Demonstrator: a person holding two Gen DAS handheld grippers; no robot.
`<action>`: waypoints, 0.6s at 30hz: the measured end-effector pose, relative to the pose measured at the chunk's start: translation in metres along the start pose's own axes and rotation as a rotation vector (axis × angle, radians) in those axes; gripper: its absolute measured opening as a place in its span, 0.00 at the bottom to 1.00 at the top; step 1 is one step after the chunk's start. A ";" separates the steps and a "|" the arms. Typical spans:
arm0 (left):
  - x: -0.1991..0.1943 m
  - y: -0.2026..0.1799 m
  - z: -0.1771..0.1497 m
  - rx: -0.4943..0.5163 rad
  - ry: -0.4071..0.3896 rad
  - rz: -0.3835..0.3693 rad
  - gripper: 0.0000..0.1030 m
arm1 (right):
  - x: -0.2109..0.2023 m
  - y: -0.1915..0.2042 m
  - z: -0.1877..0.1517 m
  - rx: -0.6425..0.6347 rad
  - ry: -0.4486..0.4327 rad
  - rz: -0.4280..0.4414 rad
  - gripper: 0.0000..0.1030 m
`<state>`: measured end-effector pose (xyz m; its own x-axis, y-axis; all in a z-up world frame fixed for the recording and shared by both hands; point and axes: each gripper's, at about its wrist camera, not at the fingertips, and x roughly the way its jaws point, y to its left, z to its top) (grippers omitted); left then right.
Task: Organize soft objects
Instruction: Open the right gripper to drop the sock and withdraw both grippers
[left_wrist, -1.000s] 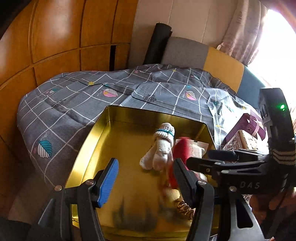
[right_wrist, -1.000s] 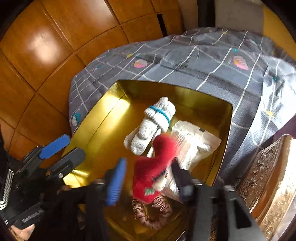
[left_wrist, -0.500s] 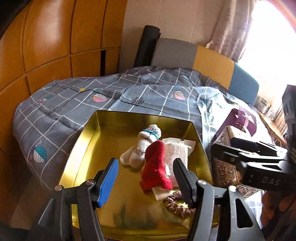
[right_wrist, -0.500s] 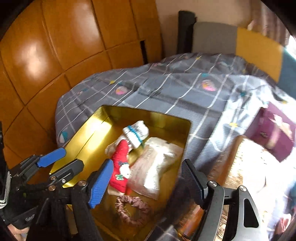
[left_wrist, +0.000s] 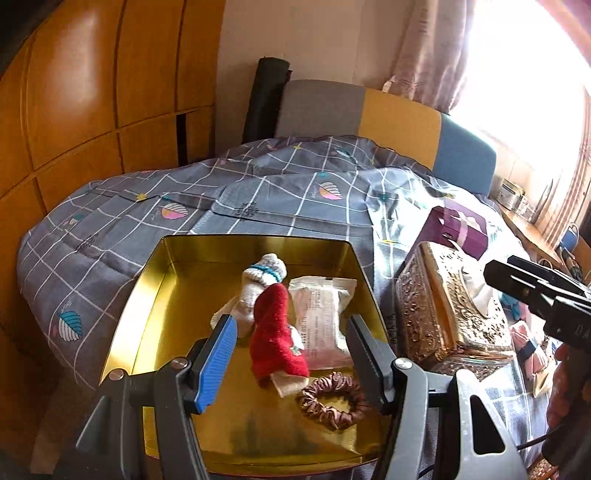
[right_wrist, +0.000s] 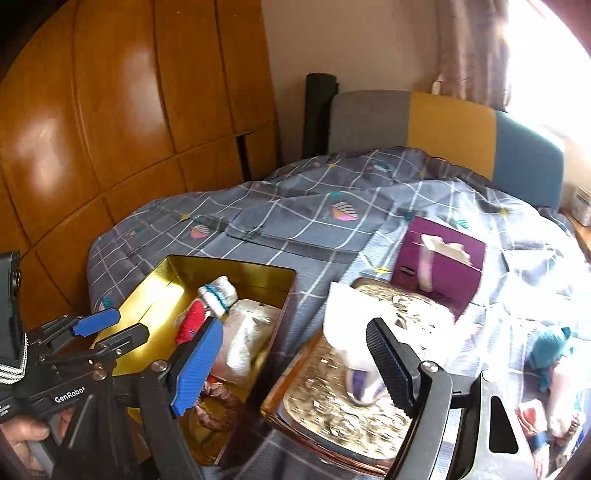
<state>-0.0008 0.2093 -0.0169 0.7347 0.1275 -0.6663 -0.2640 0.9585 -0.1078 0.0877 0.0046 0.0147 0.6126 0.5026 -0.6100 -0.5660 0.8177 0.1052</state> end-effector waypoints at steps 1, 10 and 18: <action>-0.001 -0.002 0.000 0.007 -0.002 -0.001 0.60 | -0.003 -0.004 -0.001 0.008 -0.005 -0.007 0.78; -0.006 -0.024 0.002 0.065 -0.008 -0.037 0.60 | -0.029 -0.041 -0.012 0.076 -0.050 -0.095 0.80; -0.010 -0.047 0.005 0.118 -0.017 -0.066 0.60 | -0.051 -0.087 -0.025 0.158 -0.059 -0.189 0.80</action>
<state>0.0074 0.1645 -0.0016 0.7590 0.0664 -0.6477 -0.1400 0.9882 -0.0627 0.0918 -0.0998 0.0170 0.7332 0.3486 -0.5838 -0.3482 0.9299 0.1180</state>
